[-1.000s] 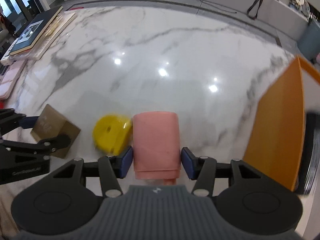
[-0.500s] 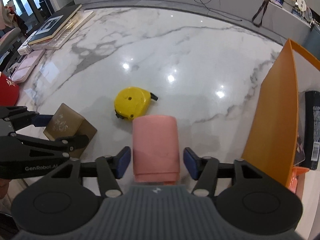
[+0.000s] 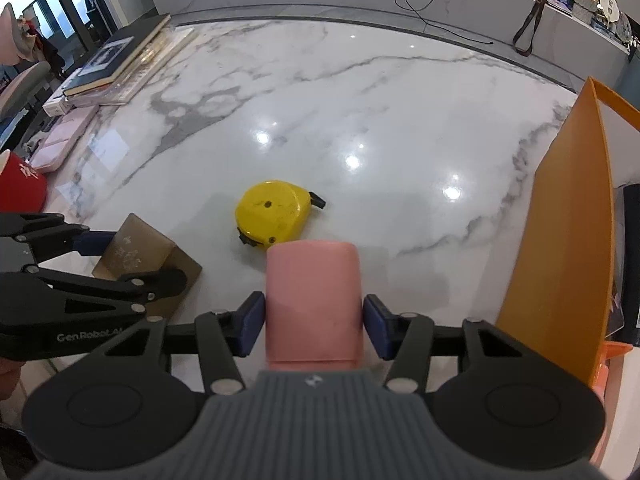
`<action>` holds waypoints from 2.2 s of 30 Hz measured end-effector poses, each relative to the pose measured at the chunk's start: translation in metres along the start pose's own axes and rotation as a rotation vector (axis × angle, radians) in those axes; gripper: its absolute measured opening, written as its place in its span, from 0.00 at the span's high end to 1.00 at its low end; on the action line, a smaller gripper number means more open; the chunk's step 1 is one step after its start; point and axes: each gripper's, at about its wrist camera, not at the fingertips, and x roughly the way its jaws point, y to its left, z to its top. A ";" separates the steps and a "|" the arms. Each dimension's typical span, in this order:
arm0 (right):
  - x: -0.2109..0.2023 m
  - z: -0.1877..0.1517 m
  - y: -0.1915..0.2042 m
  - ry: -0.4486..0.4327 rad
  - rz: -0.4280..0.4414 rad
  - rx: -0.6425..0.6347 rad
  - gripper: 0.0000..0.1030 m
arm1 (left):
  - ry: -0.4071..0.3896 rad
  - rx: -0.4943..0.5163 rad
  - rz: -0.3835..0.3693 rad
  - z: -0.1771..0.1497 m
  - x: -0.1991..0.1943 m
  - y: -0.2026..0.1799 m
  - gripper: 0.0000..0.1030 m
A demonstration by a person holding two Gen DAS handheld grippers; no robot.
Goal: Organize rigid objects
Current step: 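Lift the brown box and pink cup and carry them over the orange box, then lower both items into the orange box and open both tools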
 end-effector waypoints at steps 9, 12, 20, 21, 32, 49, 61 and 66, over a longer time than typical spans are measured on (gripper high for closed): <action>-0.061 0.001 -0.008 -0.123 0.009 0.013 0.48 | -0.125 0.071 -0.033 0.020 -0.051 -0.036 0.35; -0.087 -0.001 -0.021 -0.161 -0.004 0.036 0.48 | -0.169 0.107 -0.053 0.029 -0.070 -0.057 0.35; -0.149 -0.020 -0.074 -0.248 -0.089 0.102 0.48 | -0.262 0.213 -0.139 0.050 -0.098 -0.126 0.35; -0.155 -0.024 -0.082 -0.257 -0.108 0.111 0.48 | -0.268 0.228 -0.150 0.053 -0.100 -0.135 0.35; -0.169 -0.070 -0.170 -0.231 -0.200 0.291 0.48 | -0.249 0.440 -0.254 0.060 -0.080 -0.240 0.35; -0.103 -0.057 -0.199 -0.201 -0.316 0.241 0.48 | -0.104 0.645 -0.178 0.060 0.011 -0.276 0.35; -0.082 -0.053 -0.200 -0.179 -0.372 0.201 0.48 | -0.100 0.713 -0.177 0.057 0.032 -0.282 0.35; -0.084 -0.055 -0.198 -0.187 -0.366 0.204 0.48 | -0.096 0.711 -0.177 0.056 0.029 -0.281 0.35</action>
